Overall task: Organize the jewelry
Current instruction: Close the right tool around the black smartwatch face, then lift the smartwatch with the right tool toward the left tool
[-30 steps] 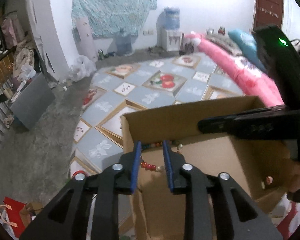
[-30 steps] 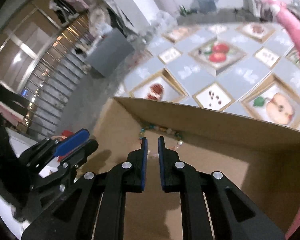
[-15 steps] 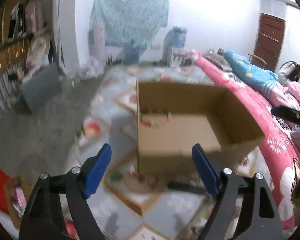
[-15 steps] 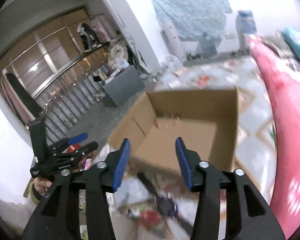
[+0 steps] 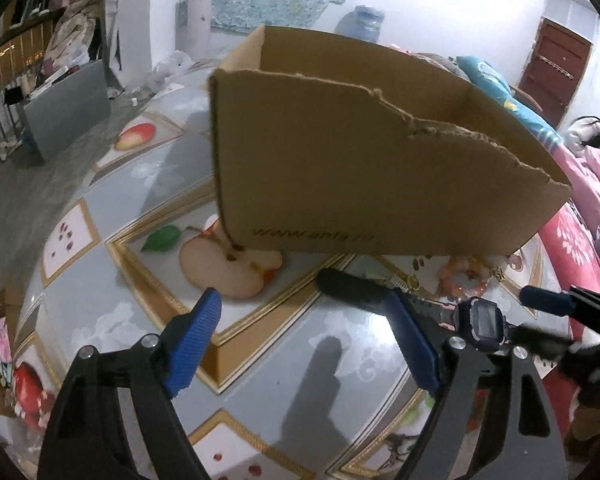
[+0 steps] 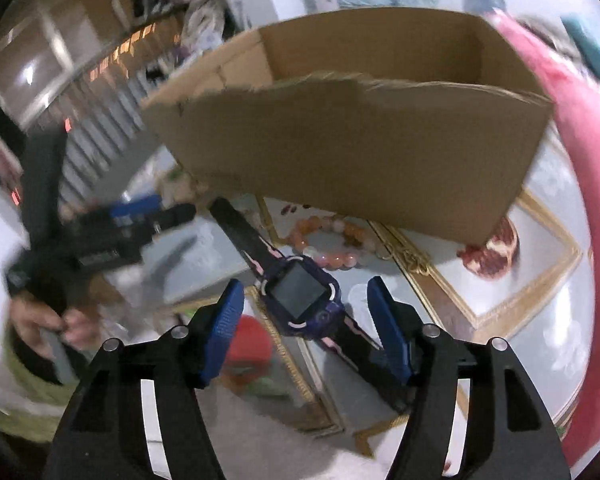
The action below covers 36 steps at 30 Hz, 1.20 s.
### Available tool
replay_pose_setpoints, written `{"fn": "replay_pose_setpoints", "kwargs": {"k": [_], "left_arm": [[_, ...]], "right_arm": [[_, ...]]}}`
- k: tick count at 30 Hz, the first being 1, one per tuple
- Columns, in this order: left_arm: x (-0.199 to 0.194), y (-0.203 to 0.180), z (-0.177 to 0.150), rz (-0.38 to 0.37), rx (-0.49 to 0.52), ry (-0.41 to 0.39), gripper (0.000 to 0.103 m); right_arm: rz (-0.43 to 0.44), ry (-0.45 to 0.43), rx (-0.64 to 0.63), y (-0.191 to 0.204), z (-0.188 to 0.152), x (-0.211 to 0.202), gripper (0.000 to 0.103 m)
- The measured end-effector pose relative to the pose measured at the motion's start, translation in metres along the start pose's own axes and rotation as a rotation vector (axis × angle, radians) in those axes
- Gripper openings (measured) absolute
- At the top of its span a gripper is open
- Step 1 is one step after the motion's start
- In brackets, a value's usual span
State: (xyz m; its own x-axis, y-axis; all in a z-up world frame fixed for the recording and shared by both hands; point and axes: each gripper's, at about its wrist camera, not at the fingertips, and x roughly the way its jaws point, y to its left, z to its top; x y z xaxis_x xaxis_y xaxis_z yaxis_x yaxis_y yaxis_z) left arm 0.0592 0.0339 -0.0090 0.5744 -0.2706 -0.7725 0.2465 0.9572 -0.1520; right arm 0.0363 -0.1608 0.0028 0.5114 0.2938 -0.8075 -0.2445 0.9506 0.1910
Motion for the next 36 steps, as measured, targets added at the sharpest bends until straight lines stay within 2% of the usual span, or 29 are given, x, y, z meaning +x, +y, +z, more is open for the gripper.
{"fn": "replay_pose_setpoints", "kwargs": {"k": [4, 5, 6, 7, 10, 13, 21, 26, 31, 36], "left_arm": [[0.007, -0.001, 0.01, -0.049, 0.005, -0.007, 0.082], [0.008, -0.002, 0.011, -0.055, 0.012, -0.007, 0.081], [0.01, -0.004, 0.012, -0.06, 0.018, -0.005, 0.077], [0.012, -0.006, 0.013, -0.073, 0.024, -0.001, 0.073], [0.018, -0.01, 0.015, -0.104, 0.02, 0.018, 0.065], [0.025, -0.013, 0.019, -0.132, 0.013, 0.043, 0.061], [0.04, -0.015, 0.028, -0.147, 0.007, 0.046, 0.06], [0.043, -0.023, 0.028, -0.141, 0.055, 0.028, 0.063], [0.039, -0.027, 0.022, -0.198, 0.086, 0.039, 0.063], [0.032, -0.022, 0.017, -0.236, 0.041, 0.064, 0.063]], "right_arm": [[-0.065, 0.031, -0.091, 0.015, -0.001, 0.018, 0.061], [-0.077, 0.04, -0.103, 0.017, -0.002, 0.021, 0.058], [-0.091, 0.038, -0.117, 0.019, -0.005, 0.023, 0.058], [-0.102, 0.032, -0.133, 0.023, -0.007, 0.022, 0.051], [-0.119, 0.025, -0.205, 0.03, -0.01, 0.021, 0.047], [-0.109, 0.014, -0.241, 0.031, -0.017, 0.019, 0.042], [-0.074, -0.017, -0.287, 0.024, -0.026, 0.007, 0.041], [-0.062, -0.027, -0.295, 0.016, -0.034, -0.002, 0.041], [-0.044, -0.03, -0.309, 0.007, -0.04, -0.01, 0.041], [-0.04, -0.03, -0.319, 0.003, -0.038, -0.011, 0.041]]}}
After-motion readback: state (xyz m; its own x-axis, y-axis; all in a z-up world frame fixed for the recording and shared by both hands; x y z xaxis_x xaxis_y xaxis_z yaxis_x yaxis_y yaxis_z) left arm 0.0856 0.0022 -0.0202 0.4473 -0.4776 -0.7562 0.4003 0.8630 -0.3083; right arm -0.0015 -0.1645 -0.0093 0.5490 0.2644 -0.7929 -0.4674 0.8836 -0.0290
